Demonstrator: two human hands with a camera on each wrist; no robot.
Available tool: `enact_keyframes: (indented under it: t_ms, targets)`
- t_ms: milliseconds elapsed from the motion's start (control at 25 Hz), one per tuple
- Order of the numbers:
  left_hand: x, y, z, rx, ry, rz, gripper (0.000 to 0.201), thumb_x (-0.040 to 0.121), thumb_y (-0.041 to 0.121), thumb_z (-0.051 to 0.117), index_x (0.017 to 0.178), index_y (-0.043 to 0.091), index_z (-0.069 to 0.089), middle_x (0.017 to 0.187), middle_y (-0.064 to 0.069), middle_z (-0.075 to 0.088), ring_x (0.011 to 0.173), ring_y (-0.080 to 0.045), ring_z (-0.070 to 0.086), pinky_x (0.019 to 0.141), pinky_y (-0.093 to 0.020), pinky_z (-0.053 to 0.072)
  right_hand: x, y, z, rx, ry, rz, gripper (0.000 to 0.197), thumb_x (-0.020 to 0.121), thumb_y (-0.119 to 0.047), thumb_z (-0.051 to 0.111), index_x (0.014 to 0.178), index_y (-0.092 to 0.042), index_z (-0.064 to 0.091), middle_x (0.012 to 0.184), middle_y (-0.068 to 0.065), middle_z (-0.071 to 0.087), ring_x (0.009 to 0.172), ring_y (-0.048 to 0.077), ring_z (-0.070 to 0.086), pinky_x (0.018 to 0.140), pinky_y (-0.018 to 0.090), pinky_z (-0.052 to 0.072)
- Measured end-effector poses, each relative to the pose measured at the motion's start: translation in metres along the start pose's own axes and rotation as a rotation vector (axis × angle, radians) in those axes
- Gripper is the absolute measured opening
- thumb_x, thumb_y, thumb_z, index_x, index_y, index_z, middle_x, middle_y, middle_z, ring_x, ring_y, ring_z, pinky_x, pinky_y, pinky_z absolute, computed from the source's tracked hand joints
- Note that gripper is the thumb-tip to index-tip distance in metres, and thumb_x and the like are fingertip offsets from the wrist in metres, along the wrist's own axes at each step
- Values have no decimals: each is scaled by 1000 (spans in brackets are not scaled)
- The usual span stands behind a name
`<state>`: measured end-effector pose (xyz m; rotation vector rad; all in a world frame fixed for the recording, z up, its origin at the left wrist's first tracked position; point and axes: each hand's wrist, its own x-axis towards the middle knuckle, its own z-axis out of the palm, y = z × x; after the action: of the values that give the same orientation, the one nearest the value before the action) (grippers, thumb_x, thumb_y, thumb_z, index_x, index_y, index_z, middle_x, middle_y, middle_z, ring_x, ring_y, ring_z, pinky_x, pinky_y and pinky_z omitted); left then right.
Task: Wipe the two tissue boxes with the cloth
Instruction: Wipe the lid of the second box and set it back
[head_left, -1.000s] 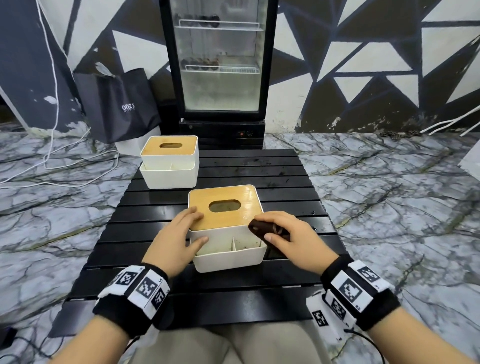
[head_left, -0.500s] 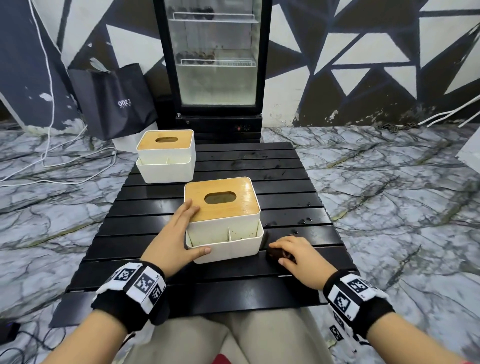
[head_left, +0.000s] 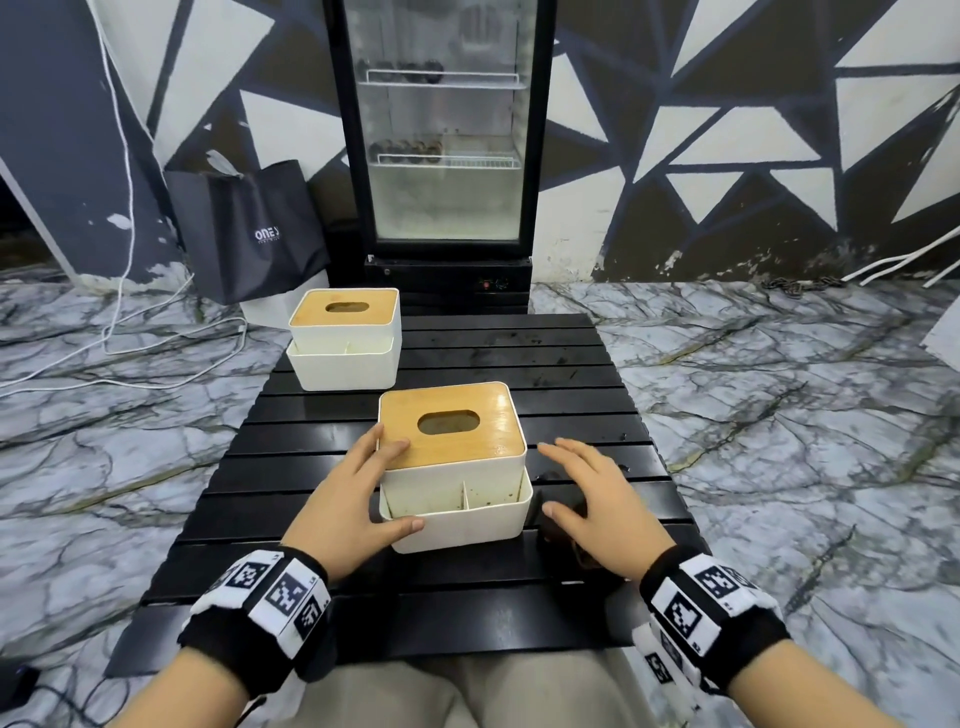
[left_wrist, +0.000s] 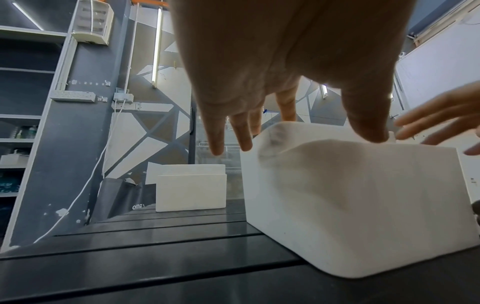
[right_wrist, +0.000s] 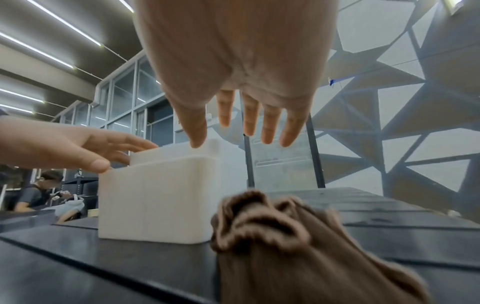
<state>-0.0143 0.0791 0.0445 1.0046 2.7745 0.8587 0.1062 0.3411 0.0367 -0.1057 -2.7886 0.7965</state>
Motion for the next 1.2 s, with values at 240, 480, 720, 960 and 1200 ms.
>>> enact_keyframes:
  t_ms: [240, 480, 720, 960, 1200]
  targets:
    - [-3, 0, -11, 21, -6, 5, 68, 74, 33, 77, 134, 29, 46, 150, 10, 28, 132, -10, 37, 105, -18, 26, 16, -23, 5, -47, -93, -117, 61, 83, -28, 63, 137, -30, 34, 146, -10, 28, 135, 8, 21, 112, 22, 19]
    - [4, 1, -10, 12, -28, -19, 65, 73, 29, 79, 131, 32, 48, 149, 10, 29, 132, -9, 36, 108, -22, 28, 22, -19, 9, -42, -55, -115, 54, 84, -19, 62, 132, -30, 41, 141, -12, 33, 130, 6, 29, 102, 12, 19]
    - [50, 18, 1, -21, -52, -40, 65, 74, 26, 78, 132, 29, 48, 152, 10, 27, 133, -9, 38, 107, -21, 27, 50, 6, -6, -6, -45, -9, 54, 80, -11, 66, 127, -27, 46, 136, -10, 40, 125, 10, 38, 102, 15, 24]
    - [128, 36, 19, 11, -101, -24, 64, 78, 25, 75, 135, 27, 45, 155, 7, 22, 137, -12, 33, 111, -25, 26, 96, 51, -27, -17, 1, 105, 55, 75, -5, 69, 122, -24, 50, 128, -7, 46, 118, 16, 45, 100, 27, 36]
    - [197, 45, 34, 12, -110, -9, 64, 80, 25, 72, 137, 28, 43, 156, 7, 19, 139, -12, 29, 113, -28, 25, 148, 96, -43, -4, 14, 122, 54, 74, 0, 69, 121, -19, 51, 126, -1, 47, 112, 18, 50, 94, 21, 35]
